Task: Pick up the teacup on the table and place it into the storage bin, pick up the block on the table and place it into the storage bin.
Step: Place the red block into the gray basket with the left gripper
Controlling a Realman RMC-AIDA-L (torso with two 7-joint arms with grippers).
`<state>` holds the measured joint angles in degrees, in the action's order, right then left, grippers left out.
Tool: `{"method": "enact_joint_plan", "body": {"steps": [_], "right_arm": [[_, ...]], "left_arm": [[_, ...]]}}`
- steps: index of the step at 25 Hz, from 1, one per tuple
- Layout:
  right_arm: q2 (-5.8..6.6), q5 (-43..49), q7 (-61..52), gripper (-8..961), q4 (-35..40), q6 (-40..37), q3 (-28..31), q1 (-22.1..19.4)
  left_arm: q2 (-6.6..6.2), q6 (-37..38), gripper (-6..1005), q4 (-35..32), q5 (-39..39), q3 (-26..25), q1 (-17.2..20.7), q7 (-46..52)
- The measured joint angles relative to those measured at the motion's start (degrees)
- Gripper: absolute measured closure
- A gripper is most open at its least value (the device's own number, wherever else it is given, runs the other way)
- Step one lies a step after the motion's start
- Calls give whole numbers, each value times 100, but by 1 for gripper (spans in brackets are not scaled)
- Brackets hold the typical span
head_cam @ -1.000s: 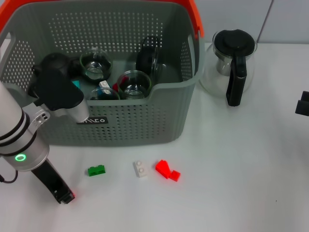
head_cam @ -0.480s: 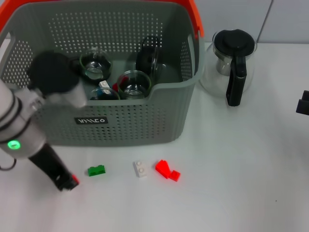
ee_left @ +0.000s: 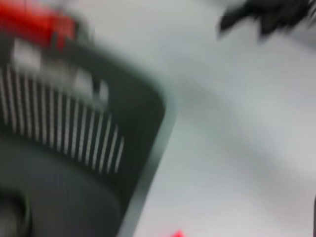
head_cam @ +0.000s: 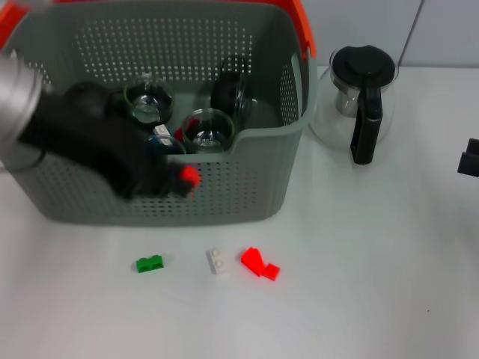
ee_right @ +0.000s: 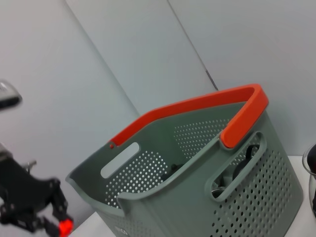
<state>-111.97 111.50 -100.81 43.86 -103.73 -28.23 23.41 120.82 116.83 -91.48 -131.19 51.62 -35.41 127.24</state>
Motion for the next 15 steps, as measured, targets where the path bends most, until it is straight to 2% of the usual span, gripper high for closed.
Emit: {"method": "enact_joint_plan", "body": {"steps": [2, 4, 8, 12, 15], "right_arm": [[-1, -16, 1, 130, 0, -3, 1, -3], [-1, -27, -2, 130, 0, -9, 2, 0], [4, -33, -12, 130, 0, -16, 2, 36], [11, -33, 0, 130, 0, -16, 2, 55], [6, -33, 19, 130, 0, -16, 2, 51]], "left_arm": [[-67, -214, 773, 147, 256, -215, -112, -54], [-71, -560, 769, 209, 272, -398, -186, -96], [-79, -1500, 761, 427, 111, -392, -268, 20], [-104, -2471, 752, 1134, -441, -360, -574, 205], [-75, -3015, 746, 1666, -950, -344, -792, 244]]}}
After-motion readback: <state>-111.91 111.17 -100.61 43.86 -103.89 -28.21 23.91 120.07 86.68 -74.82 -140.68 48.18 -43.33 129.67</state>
